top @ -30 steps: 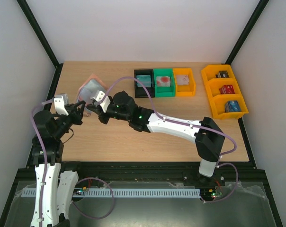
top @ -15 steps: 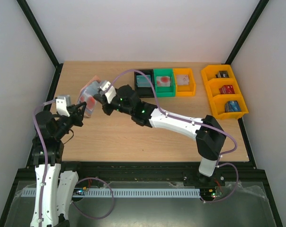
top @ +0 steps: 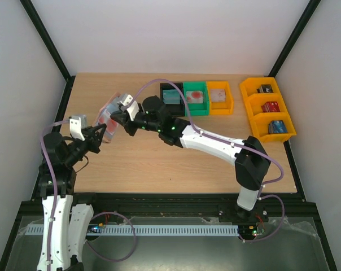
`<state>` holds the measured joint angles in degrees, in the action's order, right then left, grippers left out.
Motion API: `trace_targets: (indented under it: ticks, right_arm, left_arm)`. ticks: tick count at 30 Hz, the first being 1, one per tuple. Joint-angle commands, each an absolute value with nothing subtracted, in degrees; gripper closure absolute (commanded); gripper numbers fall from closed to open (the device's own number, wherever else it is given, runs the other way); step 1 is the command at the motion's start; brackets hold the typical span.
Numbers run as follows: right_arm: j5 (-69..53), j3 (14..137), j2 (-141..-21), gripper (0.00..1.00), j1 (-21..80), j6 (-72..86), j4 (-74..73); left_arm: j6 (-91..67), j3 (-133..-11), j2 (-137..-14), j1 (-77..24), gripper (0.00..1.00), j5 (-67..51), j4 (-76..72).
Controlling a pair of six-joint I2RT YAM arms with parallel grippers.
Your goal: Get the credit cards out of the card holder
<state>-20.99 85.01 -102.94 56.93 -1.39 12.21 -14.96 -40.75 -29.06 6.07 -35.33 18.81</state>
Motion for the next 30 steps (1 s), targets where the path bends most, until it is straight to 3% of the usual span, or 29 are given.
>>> trace_targets:
  ticks: [1,5,9,15,17,23,30]
  right_arm:
    - [-37.38,87.76,-102.76,0.87,54.08,-2.39,8.89]
    - [-47.40,86.37,-101.08,0.82,50.82,-1.10,7.86]
    - [-54.65,87.86,-100.10,0.70,50.09,-7.65,-0.91]
    - [-55.15,88.61,-97.36,0.63,49.86,-13.80,-9.08]
    - [-55.69,87.48,-95.68,0.64,49.79,-14.73,-9.06]
    - [-61.83,85.38,-93.52,0.89,49.81,-14.00,-7.01]
    - [-64.27,83.75,-94.18,0.90,51.61,-9.13,-0.32]
  left_arm:
    - [-13.36,-40.49,-28.18,5.98,0.98,-46.70,15.62]
    - [-9.26,-40.49,-26.50,5.98,0.98,-54.76,13.96]
    - [-6.10,-39.50,-25.27,5.98,0.98,-60.85,11.47]
    - [4.74,-40.37,-23.62,5.97,0.98,-67.08,13.33]
    - [5.79,-40.43,-23.38,5.97,0.98,-67.57,12.90]
    - [2.06,-39.94,-23.47,5.98,0.98,-63.47,10.10]
    - [-0.27,-39.29,-23.40,5.98,0.98,-58.26,9.50]
